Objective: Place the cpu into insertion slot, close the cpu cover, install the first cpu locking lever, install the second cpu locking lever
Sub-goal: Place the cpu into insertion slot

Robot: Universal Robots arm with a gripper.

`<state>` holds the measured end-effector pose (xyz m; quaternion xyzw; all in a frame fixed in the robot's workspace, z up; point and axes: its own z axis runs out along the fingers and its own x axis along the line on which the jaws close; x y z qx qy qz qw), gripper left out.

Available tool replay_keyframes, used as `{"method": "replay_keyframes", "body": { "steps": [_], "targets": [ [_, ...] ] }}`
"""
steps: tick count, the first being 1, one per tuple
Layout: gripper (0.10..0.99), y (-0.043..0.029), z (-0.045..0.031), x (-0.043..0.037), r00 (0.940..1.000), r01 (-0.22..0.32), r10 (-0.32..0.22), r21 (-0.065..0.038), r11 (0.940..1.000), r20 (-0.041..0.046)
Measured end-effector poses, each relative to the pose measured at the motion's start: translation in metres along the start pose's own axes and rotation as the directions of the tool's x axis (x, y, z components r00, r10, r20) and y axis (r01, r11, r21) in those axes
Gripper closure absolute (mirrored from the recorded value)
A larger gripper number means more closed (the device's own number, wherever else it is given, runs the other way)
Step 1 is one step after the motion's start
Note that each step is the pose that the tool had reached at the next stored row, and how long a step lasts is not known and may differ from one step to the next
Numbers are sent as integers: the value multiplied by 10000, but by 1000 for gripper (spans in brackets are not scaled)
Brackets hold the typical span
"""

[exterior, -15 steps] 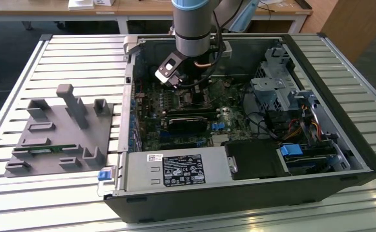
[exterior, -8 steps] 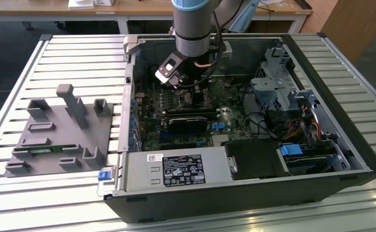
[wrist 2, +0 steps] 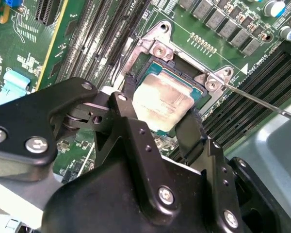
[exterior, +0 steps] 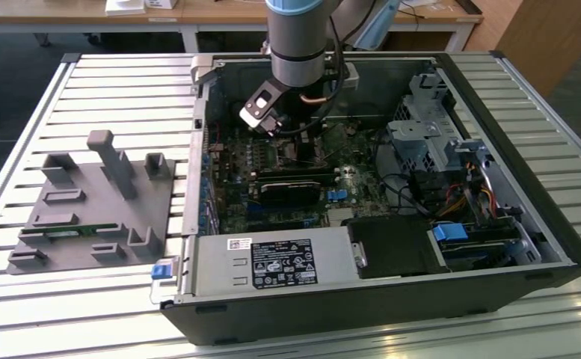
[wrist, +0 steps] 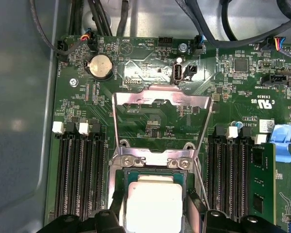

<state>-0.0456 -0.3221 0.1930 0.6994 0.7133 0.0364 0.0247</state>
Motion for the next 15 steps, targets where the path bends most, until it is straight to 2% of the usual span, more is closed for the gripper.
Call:
{"method": "replay_keyframes", "body": {
  "steps": [9,10,12,15],
  "targets": [
    [486,10,-116,2,10000,0,0,0,10000,0],
    [553,11,-124,2,10000,0,0,0,10000,0],
    [553,12,-130,2,10000,0,0,-1,10000,-1],
    [729,12,-141,2,10000,0,0,1,10000,0]
  ]
}}
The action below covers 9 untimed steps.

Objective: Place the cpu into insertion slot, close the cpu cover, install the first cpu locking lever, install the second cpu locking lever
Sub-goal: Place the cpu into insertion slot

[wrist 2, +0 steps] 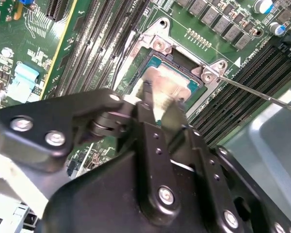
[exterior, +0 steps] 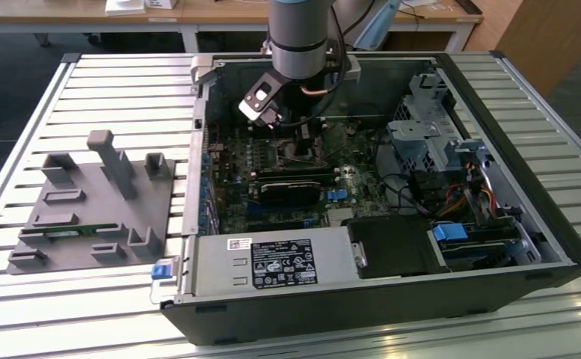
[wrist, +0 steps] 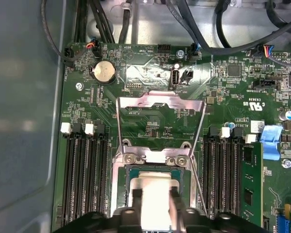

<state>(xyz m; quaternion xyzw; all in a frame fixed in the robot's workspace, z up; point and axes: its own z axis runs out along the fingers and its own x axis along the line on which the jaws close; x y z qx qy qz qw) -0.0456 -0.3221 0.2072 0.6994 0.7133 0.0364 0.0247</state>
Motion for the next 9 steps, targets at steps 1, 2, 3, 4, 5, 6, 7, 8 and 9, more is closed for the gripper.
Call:
{"method": "replay_keyframes", "body": {
  "steps": [1,2,3,4,5,6,7,8,9],
  "targets": [
    [729,0,-2,0,10000,0,0,-1,10000,-1],
    [788,1,-5,0,10000,0,0,-1,10000,-1],
    [847,1,-8,0,10000,0,0,-1,10000,-1],
    [847,1,-11,0,10000,0,0,-1,10000,-2],
    [906,1,-14,0,10000,0,0,-1,10000,-1],
    [965,2,-17,0,10000,0,0,-1,10000,-1],
    [965,2,-20,0,10000,0,0,-1,10000,-3],
    [980,2,-21,0,10000,0,0,-2,10000,-5],
    [980,2,-23,0,10000,-1,1,-2,10000,-5]
  ]
}}
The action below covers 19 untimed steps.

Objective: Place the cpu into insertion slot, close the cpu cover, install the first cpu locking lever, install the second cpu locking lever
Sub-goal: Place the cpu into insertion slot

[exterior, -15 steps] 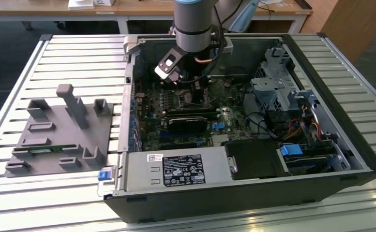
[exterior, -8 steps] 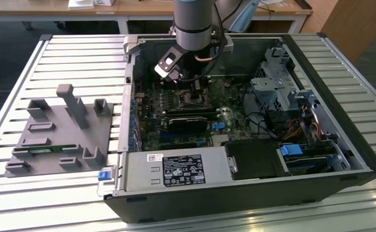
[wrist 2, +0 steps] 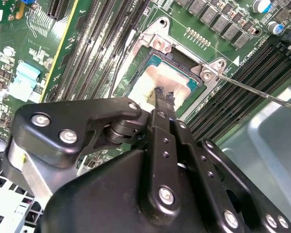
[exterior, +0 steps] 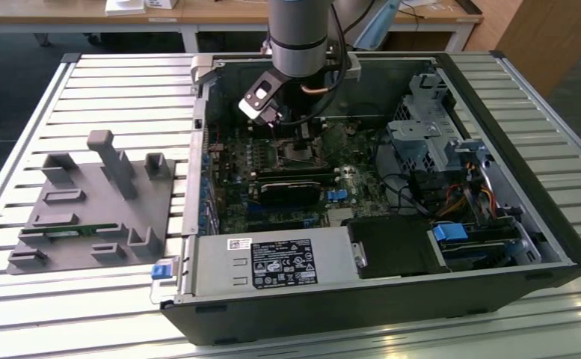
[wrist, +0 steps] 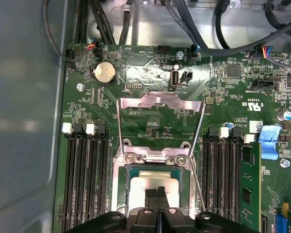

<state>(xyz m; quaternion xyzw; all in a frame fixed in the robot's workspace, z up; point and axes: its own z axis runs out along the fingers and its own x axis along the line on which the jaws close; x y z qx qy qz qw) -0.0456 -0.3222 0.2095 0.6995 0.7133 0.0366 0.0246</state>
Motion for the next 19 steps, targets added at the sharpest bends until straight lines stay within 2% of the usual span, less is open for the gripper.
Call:
{"method": "replay_keyframes", "body": {
  "steps": [19],
  "targets": [
    [980,4,-51,0,10000,0,0,2,10000,-3]
  ]
}}
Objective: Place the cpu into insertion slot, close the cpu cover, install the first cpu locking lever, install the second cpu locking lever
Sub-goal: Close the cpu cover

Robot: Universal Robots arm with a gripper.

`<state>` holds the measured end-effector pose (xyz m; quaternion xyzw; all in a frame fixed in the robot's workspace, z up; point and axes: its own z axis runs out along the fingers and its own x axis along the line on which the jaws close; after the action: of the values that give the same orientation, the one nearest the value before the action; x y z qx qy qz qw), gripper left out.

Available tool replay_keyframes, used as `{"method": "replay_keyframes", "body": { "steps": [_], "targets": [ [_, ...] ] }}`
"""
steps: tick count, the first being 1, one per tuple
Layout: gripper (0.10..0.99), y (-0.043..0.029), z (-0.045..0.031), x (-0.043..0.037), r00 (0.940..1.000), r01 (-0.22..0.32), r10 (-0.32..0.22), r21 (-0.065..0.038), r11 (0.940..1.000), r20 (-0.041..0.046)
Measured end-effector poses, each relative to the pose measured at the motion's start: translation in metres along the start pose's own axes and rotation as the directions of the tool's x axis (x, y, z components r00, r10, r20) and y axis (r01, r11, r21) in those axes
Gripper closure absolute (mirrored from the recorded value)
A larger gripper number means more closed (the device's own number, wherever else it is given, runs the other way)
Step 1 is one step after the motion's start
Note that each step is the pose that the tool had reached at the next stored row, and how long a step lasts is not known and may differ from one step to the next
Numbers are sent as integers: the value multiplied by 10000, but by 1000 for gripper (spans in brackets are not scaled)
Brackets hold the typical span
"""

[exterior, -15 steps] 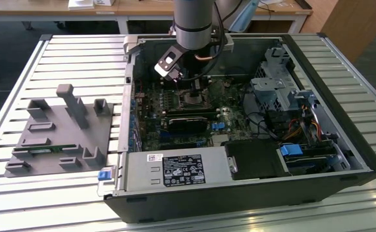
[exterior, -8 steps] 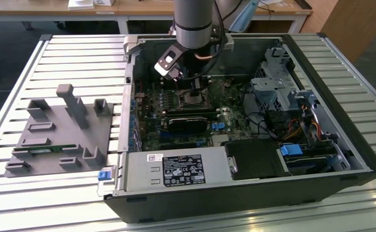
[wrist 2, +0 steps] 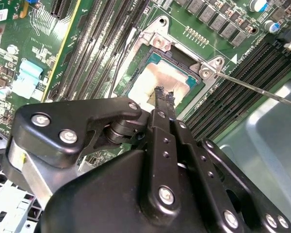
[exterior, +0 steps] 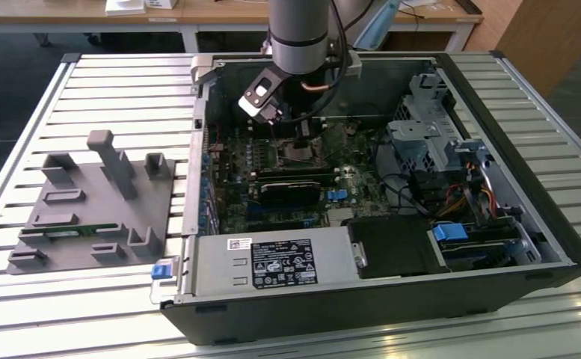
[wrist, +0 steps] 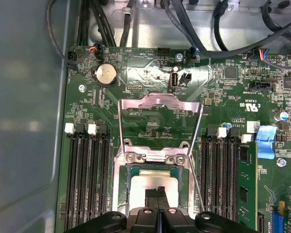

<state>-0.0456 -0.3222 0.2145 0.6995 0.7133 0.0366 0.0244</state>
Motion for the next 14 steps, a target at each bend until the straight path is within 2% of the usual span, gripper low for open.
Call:
{"method": "replay_keyframes", "body": {
  "steps": [14],
  "targets": [
    [980,6,-65,1,10000,0,0,0,10000,0]
  ]
}}
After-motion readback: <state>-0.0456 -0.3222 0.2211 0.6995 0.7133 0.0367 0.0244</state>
